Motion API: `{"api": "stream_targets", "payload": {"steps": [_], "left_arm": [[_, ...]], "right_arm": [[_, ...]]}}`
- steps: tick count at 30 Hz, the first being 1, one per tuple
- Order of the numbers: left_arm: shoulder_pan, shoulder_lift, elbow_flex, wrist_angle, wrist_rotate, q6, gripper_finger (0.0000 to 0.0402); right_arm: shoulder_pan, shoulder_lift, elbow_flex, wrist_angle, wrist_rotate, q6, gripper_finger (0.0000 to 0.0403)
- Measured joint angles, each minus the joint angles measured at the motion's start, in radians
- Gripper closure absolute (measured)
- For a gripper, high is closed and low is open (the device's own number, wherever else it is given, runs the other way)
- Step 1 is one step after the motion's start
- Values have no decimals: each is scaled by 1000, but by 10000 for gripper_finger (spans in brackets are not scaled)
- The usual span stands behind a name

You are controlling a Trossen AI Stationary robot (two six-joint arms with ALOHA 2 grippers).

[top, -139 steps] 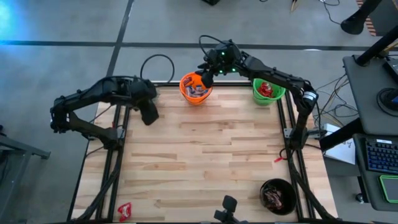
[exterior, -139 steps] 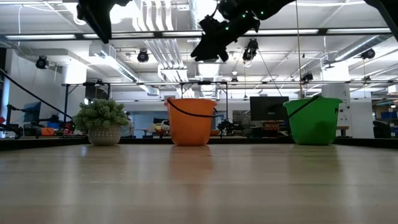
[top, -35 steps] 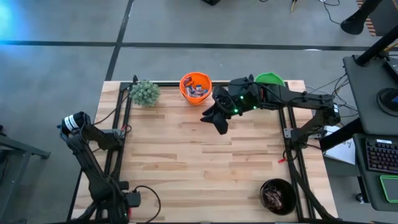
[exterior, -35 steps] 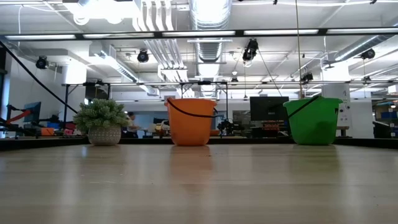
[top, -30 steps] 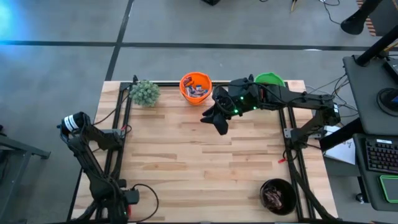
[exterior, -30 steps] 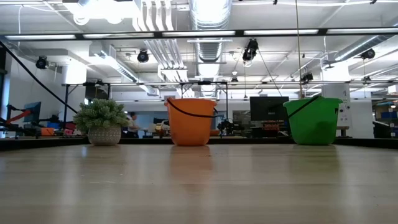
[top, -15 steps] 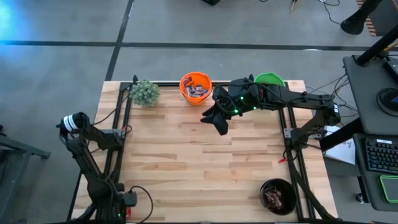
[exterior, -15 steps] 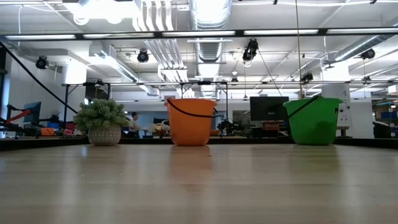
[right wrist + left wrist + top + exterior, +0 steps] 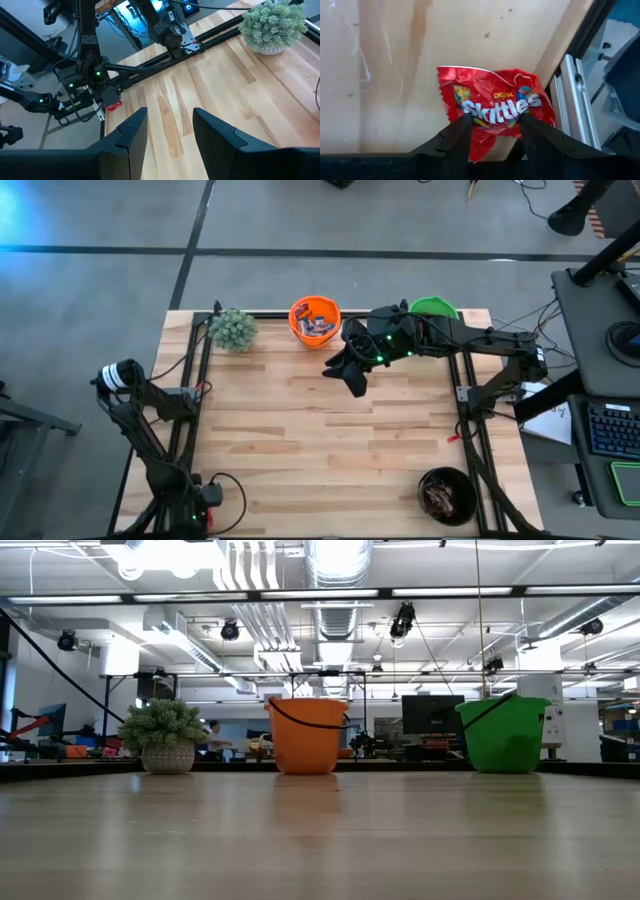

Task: Organize candy in baskets
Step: Put the red candy into the green bucket

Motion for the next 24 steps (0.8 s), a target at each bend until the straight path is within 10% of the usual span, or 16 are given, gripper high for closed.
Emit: {"api": "stream_targets", "payload": {"steps": [9, 18, 24], "left_arm": [[0, 0, -22, 19, -4, 12, 256], [0, -1, -79, 84, -3, 9, 382], [-2, 2, -92, 168, 16, -2, 397]], "right_arm": [[0, 0, 0, 0, 0, 0, 255], [0, 0, 0, 0, 0, 0, 255], [0, 0, 0, 0, 0, 0, 255]]}}
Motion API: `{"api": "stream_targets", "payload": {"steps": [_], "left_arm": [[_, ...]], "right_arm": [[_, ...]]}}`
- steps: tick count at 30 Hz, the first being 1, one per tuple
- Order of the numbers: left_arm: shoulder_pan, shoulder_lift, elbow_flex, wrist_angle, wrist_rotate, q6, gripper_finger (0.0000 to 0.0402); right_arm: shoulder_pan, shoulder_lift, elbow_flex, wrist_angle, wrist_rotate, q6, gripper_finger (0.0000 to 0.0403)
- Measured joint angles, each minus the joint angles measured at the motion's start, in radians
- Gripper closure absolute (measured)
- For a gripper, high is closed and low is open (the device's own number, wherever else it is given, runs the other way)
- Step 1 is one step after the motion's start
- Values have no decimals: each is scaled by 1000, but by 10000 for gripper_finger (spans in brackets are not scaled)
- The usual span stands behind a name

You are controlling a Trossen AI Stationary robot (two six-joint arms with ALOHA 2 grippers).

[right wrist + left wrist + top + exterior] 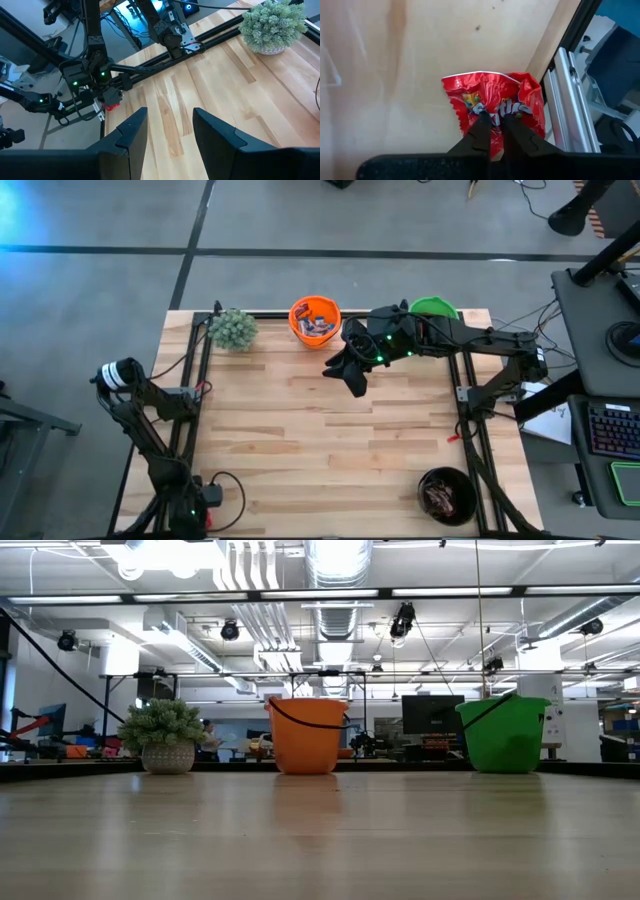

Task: Organize candy in baskets
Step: Put the red candy into the green bucket

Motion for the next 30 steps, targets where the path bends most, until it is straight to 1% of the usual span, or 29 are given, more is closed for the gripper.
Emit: {"api": "stream_targets", "payload": {"steps": [4, 16, 22, 30], "left_arm": [[-3, 2, 16, -2, 2, -2, 400], [-3, -1, 10, -8, 3, 15, 401], [-2, -34, 20, -37, -10, 13, 401], [-2, -81, 22, -28, -12, -7, 400]], "right_arm": [[0, 0, 0, 0, 0, 0, 255], [0, 0, 0, 0, 0, -4, 255], [0, 0, 0, 0, 0, -4, 255], [0, 0, 0, 0, 0, -34, 255]]}}
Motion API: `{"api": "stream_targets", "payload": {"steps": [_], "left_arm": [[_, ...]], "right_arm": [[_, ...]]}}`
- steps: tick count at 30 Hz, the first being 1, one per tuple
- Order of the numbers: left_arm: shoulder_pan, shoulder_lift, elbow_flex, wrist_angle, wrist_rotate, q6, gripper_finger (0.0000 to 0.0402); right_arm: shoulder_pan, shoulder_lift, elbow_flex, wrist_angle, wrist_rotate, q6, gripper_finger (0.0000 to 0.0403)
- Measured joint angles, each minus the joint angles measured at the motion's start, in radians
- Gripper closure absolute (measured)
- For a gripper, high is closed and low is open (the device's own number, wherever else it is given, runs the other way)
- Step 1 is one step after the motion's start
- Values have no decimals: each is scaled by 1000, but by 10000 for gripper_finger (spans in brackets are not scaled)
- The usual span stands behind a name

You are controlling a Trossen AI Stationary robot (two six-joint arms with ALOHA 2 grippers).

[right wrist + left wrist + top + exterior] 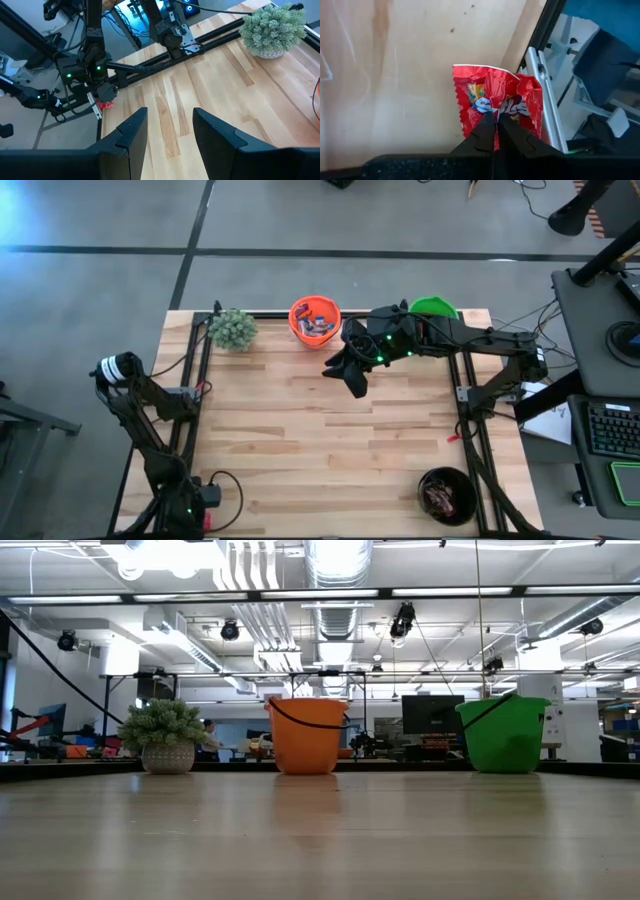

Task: Organize candy in baskets
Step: Put the red candy into the green bucket

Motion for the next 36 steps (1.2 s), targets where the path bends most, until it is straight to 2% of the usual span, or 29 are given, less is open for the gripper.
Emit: {"api": "stream_targets", "payload": {"steps": [9, 17, 36], "left_arm": [[1, -56, 0, -4, -11, -5, 400], [1, -124, 4, -99, -69, -15, 401], [1, -176, 4, -190, -110, -15, 401]], "right_arm": [[0, 0, 0, 0, 0, -12, 255], [0, 0, 0, 0, 0, -18, 255], [22, 2, -1, -5, -30, 60, 255]]}}
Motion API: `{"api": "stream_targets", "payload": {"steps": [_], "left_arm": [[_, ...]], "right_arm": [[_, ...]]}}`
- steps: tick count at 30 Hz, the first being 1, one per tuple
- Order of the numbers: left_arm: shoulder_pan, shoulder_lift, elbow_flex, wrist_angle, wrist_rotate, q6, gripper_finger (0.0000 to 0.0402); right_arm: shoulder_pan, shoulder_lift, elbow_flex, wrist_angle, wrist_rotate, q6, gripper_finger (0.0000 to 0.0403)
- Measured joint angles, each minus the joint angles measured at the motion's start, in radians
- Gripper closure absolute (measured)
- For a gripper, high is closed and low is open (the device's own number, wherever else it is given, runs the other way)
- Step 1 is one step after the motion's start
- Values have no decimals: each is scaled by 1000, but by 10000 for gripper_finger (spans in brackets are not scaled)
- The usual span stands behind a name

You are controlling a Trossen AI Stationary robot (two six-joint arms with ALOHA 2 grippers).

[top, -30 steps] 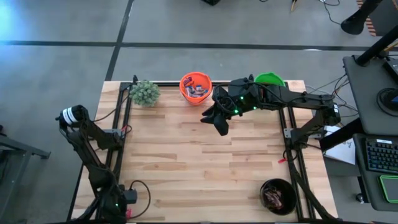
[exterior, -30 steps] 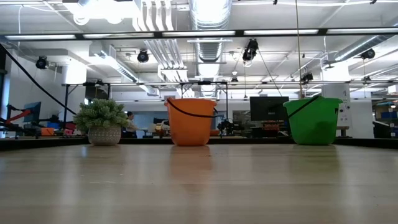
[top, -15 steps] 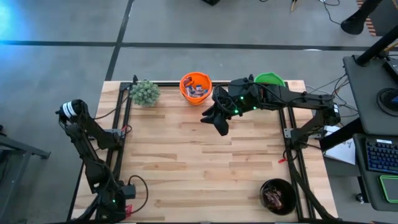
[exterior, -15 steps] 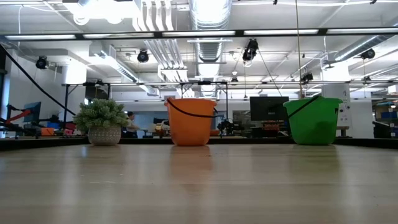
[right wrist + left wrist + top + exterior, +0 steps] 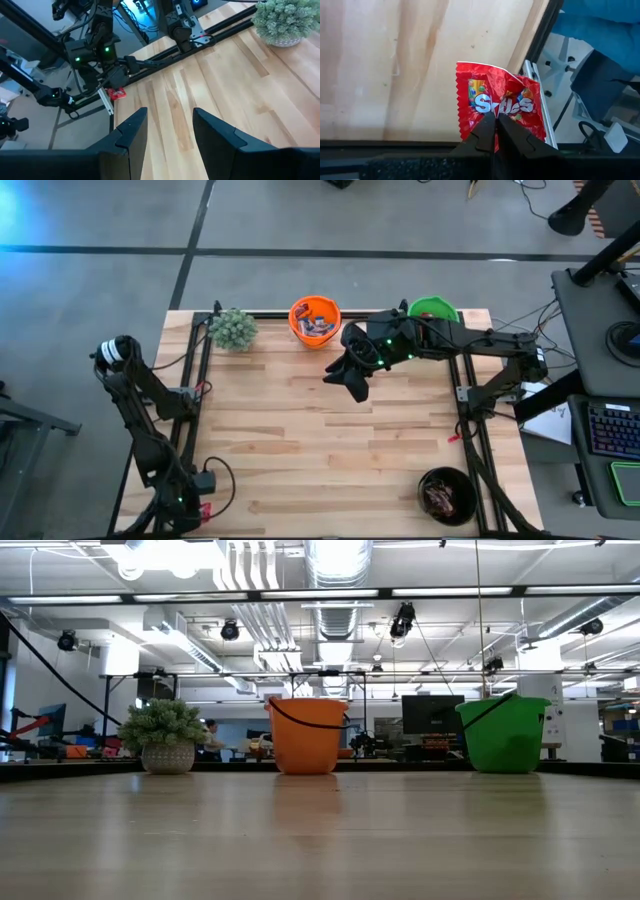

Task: Organize candy in baskets
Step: Put the red candy into the green bucket

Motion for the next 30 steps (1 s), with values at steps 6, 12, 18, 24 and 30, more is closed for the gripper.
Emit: {"api": "stream_targets", "payload": {"steps": [6, 12, 18, 24, 30], "left_arm": [[1, -38, 0, -28, -8, -2, 401], [1, -47, 0, -39, -12, -6, 401], [1, -46, 0, -37, -15, -6, 401], [2, -47, 0, -36, -15, -6, 401], [2, -49, 0, -29, -16, -5, 401]], "right_arm": [[0, 0, 0, -19, 1, -4, 255], [0, 2, -13, -57, 1, -15, 255], [5, 3, -39, -66, -40, -10, 264], [7, 3, -77, -37, -54, 7, 270], [6, 3, -104, 18, -86, 46, 268]]}}
